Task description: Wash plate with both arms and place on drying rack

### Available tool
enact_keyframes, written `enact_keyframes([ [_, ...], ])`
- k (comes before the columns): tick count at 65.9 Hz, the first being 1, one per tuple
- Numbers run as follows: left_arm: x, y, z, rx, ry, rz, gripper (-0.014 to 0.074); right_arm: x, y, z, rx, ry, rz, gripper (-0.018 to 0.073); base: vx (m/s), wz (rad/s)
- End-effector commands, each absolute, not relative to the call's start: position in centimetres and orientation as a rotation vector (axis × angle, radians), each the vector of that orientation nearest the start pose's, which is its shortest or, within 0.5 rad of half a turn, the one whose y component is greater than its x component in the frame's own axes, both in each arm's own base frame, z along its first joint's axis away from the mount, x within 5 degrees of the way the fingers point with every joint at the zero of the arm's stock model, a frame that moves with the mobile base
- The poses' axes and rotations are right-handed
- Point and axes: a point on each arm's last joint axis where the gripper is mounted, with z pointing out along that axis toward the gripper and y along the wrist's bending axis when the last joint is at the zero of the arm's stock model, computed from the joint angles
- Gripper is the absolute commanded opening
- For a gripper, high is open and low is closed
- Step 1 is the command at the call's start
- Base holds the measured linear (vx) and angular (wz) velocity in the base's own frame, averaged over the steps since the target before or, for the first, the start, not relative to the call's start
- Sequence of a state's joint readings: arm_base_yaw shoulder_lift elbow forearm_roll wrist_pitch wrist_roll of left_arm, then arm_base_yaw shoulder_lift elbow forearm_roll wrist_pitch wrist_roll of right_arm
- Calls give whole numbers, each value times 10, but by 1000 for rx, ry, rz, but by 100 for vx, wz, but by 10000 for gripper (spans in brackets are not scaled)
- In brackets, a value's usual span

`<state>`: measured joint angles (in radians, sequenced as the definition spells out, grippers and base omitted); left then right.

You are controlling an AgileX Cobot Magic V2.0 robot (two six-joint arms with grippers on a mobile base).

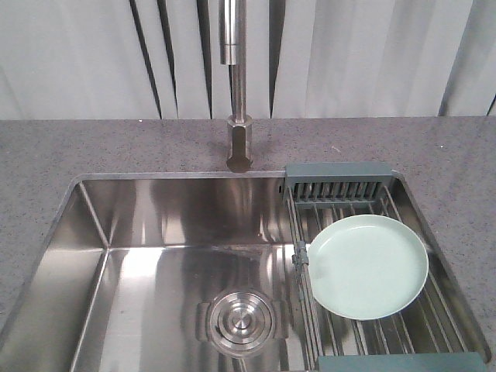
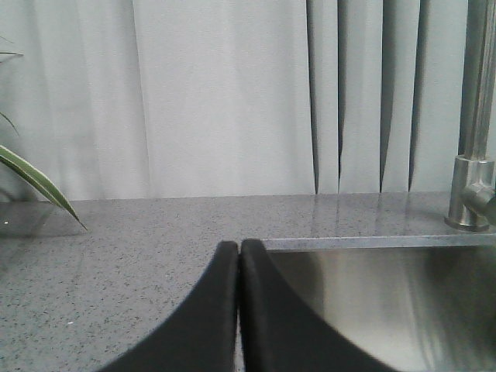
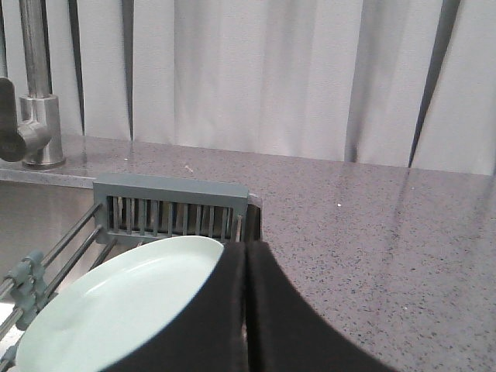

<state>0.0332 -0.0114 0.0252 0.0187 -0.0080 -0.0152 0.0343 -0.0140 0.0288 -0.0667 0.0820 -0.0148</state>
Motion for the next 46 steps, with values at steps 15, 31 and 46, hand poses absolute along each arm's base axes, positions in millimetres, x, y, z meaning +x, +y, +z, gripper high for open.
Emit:
enact_keyframes([
  [15, 53, 2, 222, -30, 1372, 20, -6, 56, 2, 203, -91, 1497, -48, -4, 0, 0],
  [31, 53, 2, 222, -30, 1372, 20, -6, 56, 2, 204, -90, 1496, -47, -4, 0, 0],
  [46, 53, 2, 222, -30, 1372, 20, -6, 56, 2, 204, -89, 1496, -46, -4, 0, 0],
])
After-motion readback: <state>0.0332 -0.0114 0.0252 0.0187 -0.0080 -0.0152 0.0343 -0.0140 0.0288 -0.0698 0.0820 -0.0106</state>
